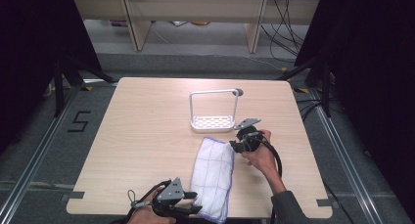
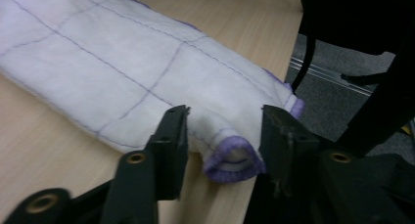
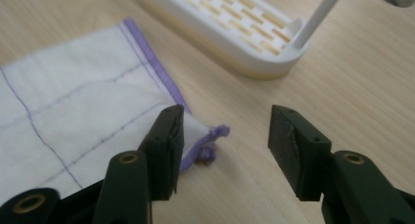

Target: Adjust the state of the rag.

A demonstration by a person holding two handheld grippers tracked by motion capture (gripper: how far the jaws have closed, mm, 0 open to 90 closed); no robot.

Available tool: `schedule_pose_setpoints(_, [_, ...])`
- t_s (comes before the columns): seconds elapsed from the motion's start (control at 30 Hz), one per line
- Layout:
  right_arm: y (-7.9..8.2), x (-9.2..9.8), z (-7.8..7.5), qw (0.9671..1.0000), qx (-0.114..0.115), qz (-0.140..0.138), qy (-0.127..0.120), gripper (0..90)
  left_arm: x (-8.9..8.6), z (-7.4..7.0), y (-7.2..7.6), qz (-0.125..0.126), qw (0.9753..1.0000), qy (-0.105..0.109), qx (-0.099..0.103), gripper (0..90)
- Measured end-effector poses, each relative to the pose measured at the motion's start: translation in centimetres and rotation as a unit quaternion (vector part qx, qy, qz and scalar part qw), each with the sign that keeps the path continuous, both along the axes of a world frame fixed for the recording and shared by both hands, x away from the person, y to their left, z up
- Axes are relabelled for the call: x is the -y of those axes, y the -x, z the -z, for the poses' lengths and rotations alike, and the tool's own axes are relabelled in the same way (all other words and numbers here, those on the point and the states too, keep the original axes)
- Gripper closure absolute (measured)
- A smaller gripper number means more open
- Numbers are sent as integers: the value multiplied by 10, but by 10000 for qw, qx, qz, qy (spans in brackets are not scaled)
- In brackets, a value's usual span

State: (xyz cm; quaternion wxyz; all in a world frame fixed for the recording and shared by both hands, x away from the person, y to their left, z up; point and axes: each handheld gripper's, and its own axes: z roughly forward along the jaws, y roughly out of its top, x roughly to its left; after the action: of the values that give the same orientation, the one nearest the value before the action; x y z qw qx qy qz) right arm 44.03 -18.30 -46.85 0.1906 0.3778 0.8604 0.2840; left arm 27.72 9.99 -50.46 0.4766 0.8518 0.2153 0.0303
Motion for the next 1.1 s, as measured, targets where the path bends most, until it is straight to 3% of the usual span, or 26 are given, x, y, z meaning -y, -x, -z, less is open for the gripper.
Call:
schedule_pose_setpoints(0.03, [3, 3, -3, 9998, 26, 104, -187, 458, -5, -3, -4, -75, 9999, -103, 49, 450])
schedule_pose_setpoints(0.07, [8, 10, -6, 9986, 87, 254, -455, 441, -8, -5, -10, -233, 9997, -1, 63, 383])
schedule_pose_setpoints(0.1, [9, 11, -6, 9983, 101, 289, -493, 437, -11, -6, -14, -313, 9995, -6, 82, 369])
schedule_pose_setpoints(0.13, [10, 12, -7, 9984, -2, 323, -459, 429, -12, -8, -19, -351, 9993, 5, 115, 362])
schedule_pose_setpoints(0.3, [12, 12, -8, 9982, -28, 377, -461, 403, -18, -10, -50, -749, 9968, -153, 233, 354])
schedule_pose_setpoints(0.33, [13, 12, -8, 9980, -62, 408, -480, 398, -18, -10, -59, -933, 9951, -120, 296, 354])
schedule_pose_setpoints(0.37, [12, 11, -7, 9980, -124, 444, -425, 390, -18, -10, -59, -933, 9951, -120, 296, 354])
schedule_pose_setpoints(0.4, [11, 11, -6, 9977, -150, 516, -416, 388, -17, -11, -75, -994, 9945, -131, 293, 354])
schedule_pose_setpoints(0.43, [10, 12, -5, 9979, -102, 513, -389, 388, -16, -11, -83, -1110, 9932, -140, 317, 354])
schedule_pose_setpoints(0.47, [9, 12, -5, 9972, -196, 581, -440, 388, -14, -11, -93, -1248, 9918, -155, 228, 354])
schedule_pose_setpoints(0.53, [5, 14, -2, 9969, -190, 613, -454, 396, -11, -11, -109, -1294, 9912, -199, 191, 352])
schedule_pose_setpoints(0.57, [4, 14, 0, 9970, -186, 594, -455, 396, -8, -10, -117, -1410, 9897, -172, 179, 352])
schedule_pose_setpoints(0.63, [3, 13, 1, 9958, -333, 663, -531, 400, -4, -7, -135, -1413, 9895, -274, 151, 352])
schedule_pose_setpoints(0.67, [2, 12, 2, 9957, -366, 660, -543, 410, -2, -5, -145, -1488, 9882, -343, 89, 353])
schedule_pose_setpoints(0.73, [1, 8, 5, 9957, -390, 679, -505, 419, 2, -4, -156, -1524, 9879, -291, -13, 354])
schedule_pose_setpoints(0.77, [0, 7, 6, 9967, -348, 591, -437, 419, 4, -3, -160, -1494, 9883, -313, -9, 354])
schedule_pose_setpoints(0.8, [-1, 7, 7, 9966, -362, 602, -434, 421, 8, -3, -165, -1547, 9871, -407, 95, 357])
schedule_pose_setpoints(0.87, [0, 2, 9, 9957, -463, 665, -458, 432, 14, 0, -174, -1594, 9861, -468, 40, 364])
schedule_pose_setpoints(0.9, [-2, 1, 12, 9963, -409, 619, -436, 432, 16, 1, -178, -1593, 9862, -455, 3, 368])
schedule_pose_setpoints(0.97, [-2, -4, 15, 9958, -575, 631, -343, 439, 21, 3, -183, -1647, 9850, -509, -30, 376])
schedule_pose_setpoints(1.1, [-3, -10, 22, 9957, -659, 607, -221, 499, 31, 6, -188, -1643, 9853, -452, -97, 400])
